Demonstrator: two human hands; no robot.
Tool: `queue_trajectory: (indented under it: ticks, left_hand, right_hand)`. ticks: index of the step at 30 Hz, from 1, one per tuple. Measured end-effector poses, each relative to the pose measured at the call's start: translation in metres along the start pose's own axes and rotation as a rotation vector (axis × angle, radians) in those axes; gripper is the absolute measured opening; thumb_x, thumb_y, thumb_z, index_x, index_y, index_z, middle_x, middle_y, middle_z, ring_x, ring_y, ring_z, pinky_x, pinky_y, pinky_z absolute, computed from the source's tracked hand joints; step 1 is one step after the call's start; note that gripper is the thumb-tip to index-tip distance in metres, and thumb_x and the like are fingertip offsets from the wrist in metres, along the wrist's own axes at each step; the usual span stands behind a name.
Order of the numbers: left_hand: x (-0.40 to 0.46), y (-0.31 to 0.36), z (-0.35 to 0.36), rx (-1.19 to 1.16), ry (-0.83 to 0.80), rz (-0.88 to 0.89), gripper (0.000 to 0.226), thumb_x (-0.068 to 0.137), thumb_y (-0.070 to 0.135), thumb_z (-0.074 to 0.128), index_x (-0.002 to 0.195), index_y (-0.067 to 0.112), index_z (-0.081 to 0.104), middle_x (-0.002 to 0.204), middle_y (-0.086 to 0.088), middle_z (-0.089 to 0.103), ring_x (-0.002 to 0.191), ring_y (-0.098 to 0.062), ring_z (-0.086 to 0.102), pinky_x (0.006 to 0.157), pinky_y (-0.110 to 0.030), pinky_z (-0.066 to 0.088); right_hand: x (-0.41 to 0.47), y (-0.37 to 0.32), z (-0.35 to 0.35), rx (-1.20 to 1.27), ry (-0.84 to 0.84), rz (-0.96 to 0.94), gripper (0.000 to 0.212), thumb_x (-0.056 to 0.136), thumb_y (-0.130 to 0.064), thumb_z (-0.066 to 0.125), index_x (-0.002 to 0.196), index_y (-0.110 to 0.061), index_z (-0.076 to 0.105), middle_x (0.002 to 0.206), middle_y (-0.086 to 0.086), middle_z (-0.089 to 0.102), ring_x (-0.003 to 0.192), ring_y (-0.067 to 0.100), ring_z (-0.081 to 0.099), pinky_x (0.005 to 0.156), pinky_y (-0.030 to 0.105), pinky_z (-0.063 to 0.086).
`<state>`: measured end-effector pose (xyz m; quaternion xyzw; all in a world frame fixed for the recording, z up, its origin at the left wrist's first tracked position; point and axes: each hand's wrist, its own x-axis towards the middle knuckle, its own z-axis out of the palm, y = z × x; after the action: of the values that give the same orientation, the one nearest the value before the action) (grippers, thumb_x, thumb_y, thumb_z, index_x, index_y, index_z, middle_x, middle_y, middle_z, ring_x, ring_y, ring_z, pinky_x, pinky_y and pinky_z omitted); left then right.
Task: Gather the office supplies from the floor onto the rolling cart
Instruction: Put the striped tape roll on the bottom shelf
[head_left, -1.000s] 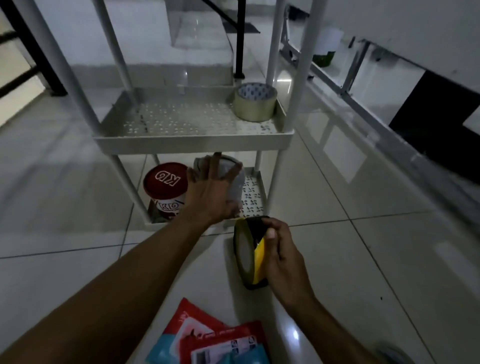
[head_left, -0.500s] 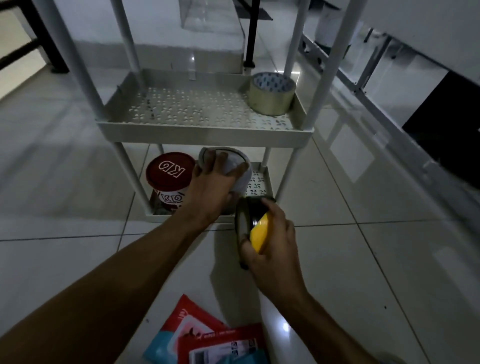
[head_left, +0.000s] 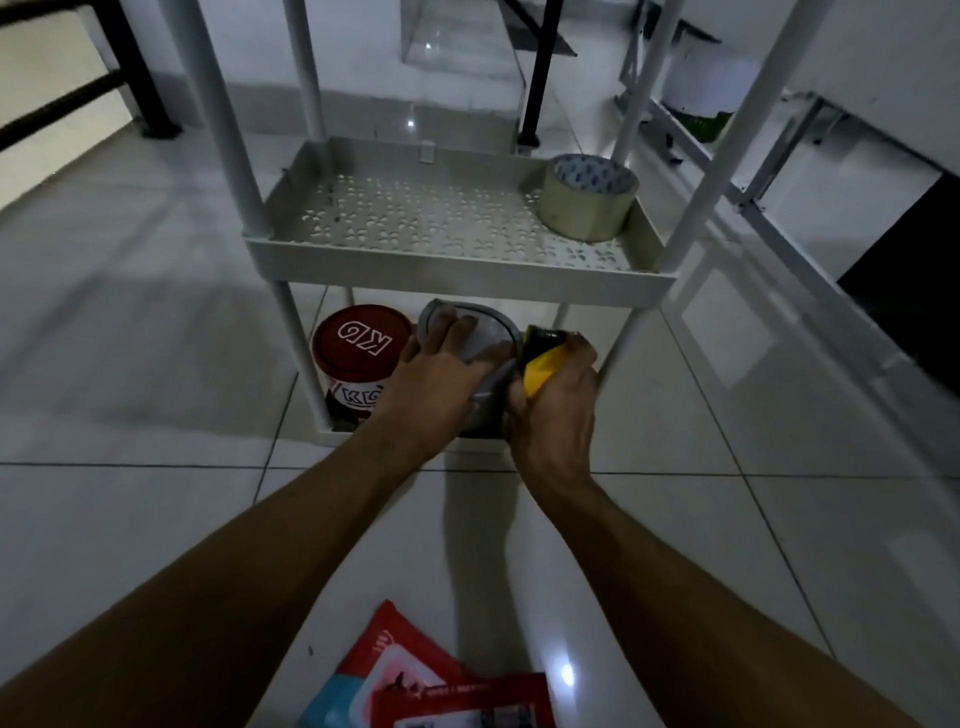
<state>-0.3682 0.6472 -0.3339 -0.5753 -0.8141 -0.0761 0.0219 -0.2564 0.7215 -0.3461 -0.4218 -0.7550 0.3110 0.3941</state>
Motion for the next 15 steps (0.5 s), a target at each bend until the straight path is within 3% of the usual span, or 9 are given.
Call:
queue_trajectory:
  ticks: [2,5,6,8,10,12,15]
  left_hand:
    - [0.002,-0.001,0.001,-0.003,-0.007,0.002,0.074,0.088,0.033,0.058,0.148,0.040,0.018,0.157,-0.012,0.007,0.145,-0.036,-0.007,0.113,-0.053,0.019]
    - [0.006,-0.003,0.002,0.007,-0.016,0.009,0.075,0.087,0.031,0.059,0.148,0.040,0.018,0.157,-0.012,0.007,0.145,-0.035,-0.007,0.114,-0.051,0.017]
    - [0.006,-0.004,0.001,-0.001,-0.017,0.008,0.075,0.087,0.032,0.060,0.148,0.040,0.018,0.157,-0.012,0.007,0.146,-0.035,-0.007,0.114,-0.050,0.017]
    - [0.007,-0.003,0.002,-0.013,-0.023,0.001,0.077,0.086,0.034,0.061,0.149,0.041,0.016,0.158,-0.011,0.006,0.146,-0.034,-0.007,0.114,-0.051,0.016]
    - [0.007,-0.003,0.001,-0.013,-0.028,-0.002,0.078,0.086,0.033,0.062,0.148,0.042,0.016,0.158,-0.009,0.006,0.146,-0.034,-0.008,0.114,-0.051,0.016]
    - [0.007,-0.004,0.002,-0.016,-0.013,0.006,0.077,0.085,0.032,0.062,0.148,0.043,0.017,0.158,-0.008,0.007,0.146,-0.033,-0.007,0.114,-0.051,0.017]
    - [0.000,-0.005,0.001,0.025,0.017,0.017,0.078,0.085,0.036,0.061,0.148,0.044,0.015,0.159,-0.008,0.004,0.146,-0.033,-0.006,0.115,-0.052,0.015]
  right_hand:
    - [0.011,0.012,0.005,-0.157,-0.031,-0.017,0.038,0.086,-0.015,0.060,0.121,-0.010,0.046,0.110,0.002,0.052,0.092,0.013,0.049,0.081,0.019,0.046]
    - [0.019,0.012,0.001,-0.262,-0.018,-0.091,0.020,0.091,-0.017,0.054,0.110,-0.021,0.049,0.102,-0.006,0.055,0.087,0.009,0.052,0.072,0.009,0.042]
    - [0.017,0.011,-0.002,-0.308,-0.017,-0.178,0.028,0.087,-0.017,0.059,0.113,-0.019,0.049,0.108,-0.001,0.056,0.091,0.007,0.050,0.078,0.009,0.040]
    - [0.007,0.016,-0.003,-0.452,-0.078,-0.347,0.052,0.076,-0.015,0.067,0.124,-0.013,0.046,0.124,0.011,0.049,0.109,0.018,0.043,0.098,0.026,0.040]
    - [-0.003,0.017,-0.003,-0.578,-0.195,-0.344,0.076,0.074,-0.013,0.068,0.141,-0.009,0.033,0.141,0.017,0.038,0.126,0.031,0.035,0.108,0.042,0.035]
    - [-0.008,0.023,-0.005,-0.707,-0.337,-0.320,0.088,0.080,-0.012,0.064,0.152,-0.007,0.013,0.157,0.019,0.015,0.144,0.035,0.015,0.119,0.043,0.018]
    - [-0.007,0.031,-0.010,-0.800,-0.466,-0.331,0.089,0.090,-0.019,0.054,0.152,-0.010,-0.009,0.158,0.014,-0.021,0.146,0.031,-0.018,0.119,0.043,-0.003]
